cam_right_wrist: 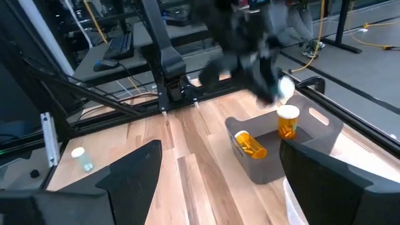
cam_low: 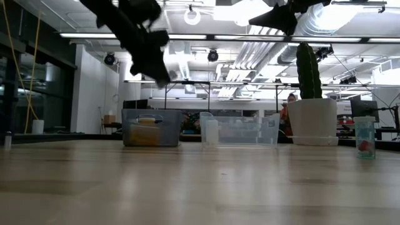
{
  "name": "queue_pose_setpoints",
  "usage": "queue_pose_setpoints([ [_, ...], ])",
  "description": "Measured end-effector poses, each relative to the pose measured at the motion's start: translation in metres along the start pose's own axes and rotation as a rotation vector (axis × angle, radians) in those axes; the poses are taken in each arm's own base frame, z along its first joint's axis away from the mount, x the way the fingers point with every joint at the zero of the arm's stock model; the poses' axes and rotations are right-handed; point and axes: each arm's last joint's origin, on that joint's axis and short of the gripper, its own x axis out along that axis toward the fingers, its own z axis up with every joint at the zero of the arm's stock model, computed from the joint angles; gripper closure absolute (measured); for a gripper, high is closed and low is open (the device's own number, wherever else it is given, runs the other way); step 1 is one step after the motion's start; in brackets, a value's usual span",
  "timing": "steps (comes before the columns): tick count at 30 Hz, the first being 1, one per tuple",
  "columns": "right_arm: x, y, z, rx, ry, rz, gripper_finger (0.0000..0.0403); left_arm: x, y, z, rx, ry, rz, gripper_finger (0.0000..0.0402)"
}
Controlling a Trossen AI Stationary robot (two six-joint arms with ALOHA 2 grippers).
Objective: Pick and place medicine bottles into bin by pill shape (circle, oval)
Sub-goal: Put the bottom green capsule bottle into the black bin
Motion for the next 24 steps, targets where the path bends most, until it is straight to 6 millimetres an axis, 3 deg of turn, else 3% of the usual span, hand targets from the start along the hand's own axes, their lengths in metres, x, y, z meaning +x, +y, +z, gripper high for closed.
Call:
queue_pose_setpoints([
  [9, 0.0, 0.0, 0.0, 0.06, -0.002, -0.007, 0.0086, 0.06, 0.012, -0.023, 0.01, 0.214, 0.074, 0.0311],
  [17, 0.0, -0.001, 0.0, 0.06, -0.006, -0.023, 0.0086, 0.084, 0.015, -0.035, 0.038, 0.293, 0.131, 0.0311],
  [24, 0.0, -0.001, 0.0, 0.064, -0.007, -0.026, 0.0086, 0.093, 0.017, -0.04, 0.03, 0.315, 0.184, 0.0311],
])
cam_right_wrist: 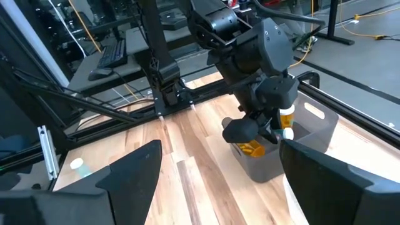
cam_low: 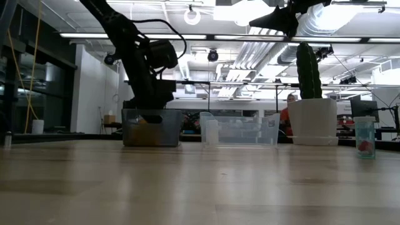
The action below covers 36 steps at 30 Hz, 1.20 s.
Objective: Pick and place medicine bottles into bin by pill shape (circle, oval)
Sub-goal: Put the bottom green capsule bottle into the black bin, then put the green transparent pill bottle into the black transparent bin
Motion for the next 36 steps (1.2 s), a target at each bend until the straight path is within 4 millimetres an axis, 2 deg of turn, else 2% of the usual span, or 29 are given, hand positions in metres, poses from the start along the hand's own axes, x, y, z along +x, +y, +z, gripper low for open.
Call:
queue_pose_setpoints([
  [14, 0.0, 0.0, 0.0, 0.0, 0.0, 0.0, 0.0086, 0.0, 0.003, 0.0, -0.019, 0.0, 0.024, 0.0252],
  [18, 0.0, 0.0, 0.0, 0.0, 0.0, 0.0, 0.0086, -0.01, 0.004, 0.001, -0.038, -0.019, 0.019, 0.0241],
  [22, 0.0, 0.0, 0.0, -0.002, 0.0, 0.001, 0.0086, -0.041, 0.007, 0.009, -0.02, -0.095, -0.018, 0.0238],
  [28, 0.0, 0.0, 0.0, -0.003, 0.0, 0.0, 0.0086, -0.121, 0.006, 0.014, -0.109, -0.363, -0.164, 0.0238],
  [32, 0.0, 0.0, 0.0, -0.003, 0.001, 0.0, 0.0086, -0.175, -0.013, -0.003, -0.096, -0.629, -0.284, 0.0238],
  [36, 0.0, 0.0, 0.0, -0.003, 0.001, 0.001, 0.0086, -0.201, -0.036, -0.036, -0.061, -0.901, -0.442, 0.0238],
])
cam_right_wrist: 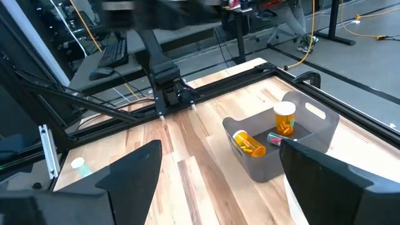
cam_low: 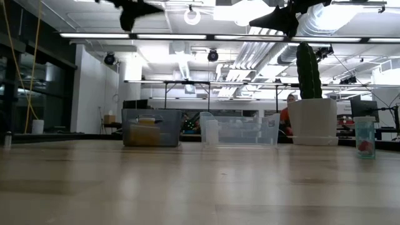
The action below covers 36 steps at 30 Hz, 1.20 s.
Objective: Pick and place medicine bottles into bin by pill shape (circle, oval)
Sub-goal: Put the green transparent pill bottle into the black transparent bin
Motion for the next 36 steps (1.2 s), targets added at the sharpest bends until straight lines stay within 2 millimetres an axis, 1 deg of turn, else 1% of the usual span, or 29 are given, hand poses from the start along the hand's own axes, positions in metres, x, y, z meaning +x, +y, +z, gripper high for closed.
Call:
queue_pose_setpoints([
  [2, 0.0, 0.0, 0.0, 0.001, 0.0, 0.0, 0.0086, -0.013, -0.014, -0.012, 0.01, -0.11, -0.102, 0.0238],
  [4, 0.0, 0.0, 0.0, 0.0, 0.0, 0.0, 0.0086, -0.023, -0.024, -0.028, -0.005, -0.17, -0.157, 0.0238],
  [6, 0.0, 0.0, 0.0, 0.0, 0.0, 0.0, 0.0086, -0.03, -0.029, -0.044, -0.023, -0.192, -0.166, 0.0238],
  [8, 0.0, 0.0, 0.0, -0.001, 0.0, 0.0, 0.0086, -0.034, -0.032, -0.052, -0.021, -0.212, -0.156, 0.0238],
  [10, 0.0, 0.0, 0.0, -0.001, 0.0, 0.0, 0.0086, -0.038, -0.034, -0.057, -0.006, -0.226, -0.147, 0.0238],
  [13, 0.0, 0.0, 0.0, -0.001, 0.0, 0.0, 0.0086, -0.038, -0.035, -0.058, 0.024, -0.233, -0.134, 0.0238],
  [18, 0.0, 0.0, -0.001, 0.124, 0.015, -0.003, 0.0086, -0.038, -0.034, -0.056, 0.03, -0.244, -0.123, 0.0238],
  [20, -0.002, 0.001, -0.005, 0.152, 0.094, -0.027, 0.0086, -0.038, -0.034, -0.056, 0.03, -0.244, -0.123, 0.0238],
  [22, -0.007, 0.002, -0.008, 0.175, 0.217, -0.08, 0.0086, -0.038, -0.034, -0.057, 0.03, -0.243, -0.123, 0.0238],
  [26, -0.023, 0.004, -0.021, 0.224, 0.513, -0.253, 0.0086, -0.038, -0.034, -0.057, 0.03, -0.242, -0.122, 0.0238],
  [29, -0.036, 0.007, -0.033, 0.245, 0.683, -0.376, 0.0086, -0.038, -0.034, -0.057, 0.03, -0.243, -0.117, 0.0238],
  [33, -0.045, 0.012, -0.055, 0.323, 0.817, -0.498, 0.0086, -0.038, -0.034, -0.057, 0.03, -0.24, -0.106, 0.0238],
  [36, -0.043, 0.016, -0.071, 0.37, 0.858, -0.558, 0.0086, -0.038, -0.033, -0.057, 0.024, -0.237, -0.105, 0.0238],
])
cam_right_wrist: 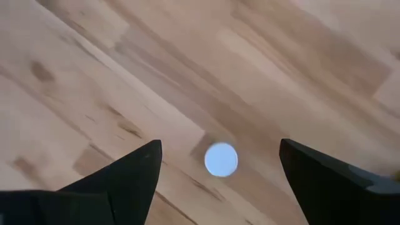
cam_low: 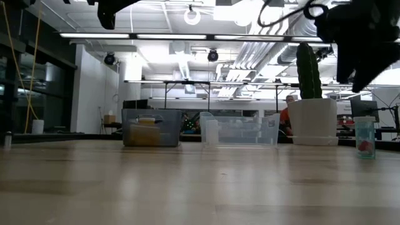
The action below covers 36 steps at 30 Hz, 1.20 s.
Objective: Pick and place medicine bottles into bin by pill shape (circle, oval)
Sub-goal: Put the green transparent pill bottle into the black transparent bin
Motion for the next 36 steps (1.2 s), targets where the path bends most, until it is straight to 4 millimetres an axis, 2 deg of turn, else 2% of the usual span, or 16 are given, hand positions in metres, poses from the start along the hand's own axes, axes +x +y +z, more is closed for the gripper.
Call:
queue_pose_setpoints([
  [13, 0.045, 0.019, -0.013, 0.039, 0.162, -0.178, 0.0086, 0.0, 0.0, 0.0, -0.019, 0.0, 0.002, 0.0238],
  [19, 0.056, 0.024, -0.015, 0.063, 0.184, -0.207, 0.0094, 0.0, 0.0, 0.0, -0.018, 0.0, 0.002, 0.0238],
  [36, 0.059, 0.025, -0.015, 0.11, 0.153, -0.222, 0.0231, 0.0, 0.0, 0.0, -0.036, -0.001, 0.002, 0.0238],
])
